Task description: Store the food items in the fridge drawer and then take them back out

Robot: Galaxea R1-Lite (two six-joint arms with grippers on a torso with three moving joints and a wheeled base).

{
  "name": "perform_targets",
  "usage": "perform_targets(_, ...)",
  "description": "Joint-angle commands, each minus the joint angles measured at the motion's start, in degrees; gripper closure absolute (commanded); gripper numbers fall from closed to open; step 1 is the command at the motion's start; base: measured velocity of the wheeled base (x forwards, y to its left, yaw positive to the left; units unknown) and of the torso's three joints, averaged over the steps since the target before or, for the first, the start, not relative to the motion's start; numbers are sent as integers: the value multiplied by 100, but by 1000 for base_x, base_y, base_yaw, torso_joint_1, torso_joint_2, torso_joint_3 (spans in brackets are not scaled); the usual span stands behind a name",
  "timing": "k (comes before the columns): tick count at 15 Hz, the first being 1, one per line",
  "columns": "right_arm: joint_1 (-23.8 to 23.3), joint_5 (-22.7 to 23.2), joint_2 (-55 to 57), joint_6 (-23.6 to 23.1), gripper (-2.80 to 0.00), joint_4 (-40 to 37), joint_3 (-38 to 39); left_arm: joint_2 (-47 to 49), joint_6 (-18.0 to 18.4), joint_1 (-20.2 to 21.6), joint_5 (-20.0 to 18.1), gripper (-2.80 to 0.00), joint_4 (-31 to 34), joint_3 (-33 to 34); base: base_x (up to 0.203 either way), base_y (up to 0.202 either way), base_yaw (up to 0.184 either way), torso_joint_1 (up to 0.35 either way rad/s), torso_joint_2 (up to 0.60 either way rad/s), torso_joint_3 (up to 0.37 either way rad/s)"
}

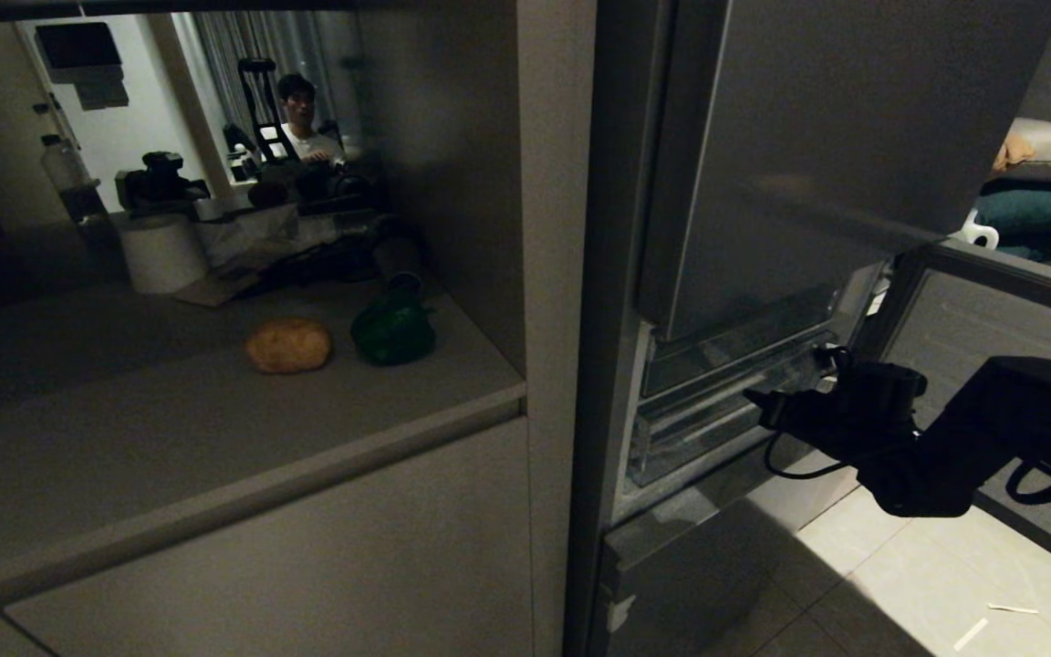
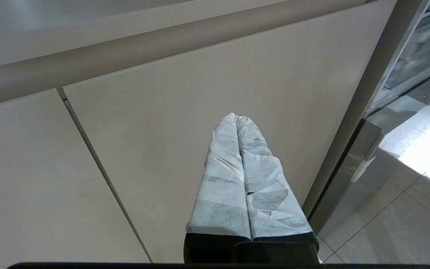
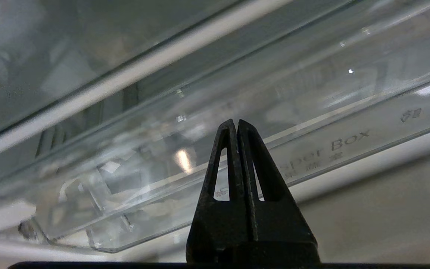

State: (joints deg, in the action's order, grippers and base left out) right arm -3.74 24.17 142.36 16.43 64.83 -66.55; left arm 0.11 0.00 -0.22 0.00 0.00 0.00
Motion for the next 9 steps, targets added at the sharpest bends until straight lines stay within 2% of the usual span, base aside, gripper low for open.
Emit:
perform_targets(1,41,2,259,160,0,174,-52,7,0,0,0,0,0,0,0,0,0,0,0,0)
perform_targets(5,-22,-301,-359,312,0,285,622,7,0,-1,0,0,-7,0,0,0,0,0,0,0)
perform_targets(9,-421,-349,-1891,352,0,132,1949,7,0,4,0,0,-9,0,0,0,0,0,0,0)
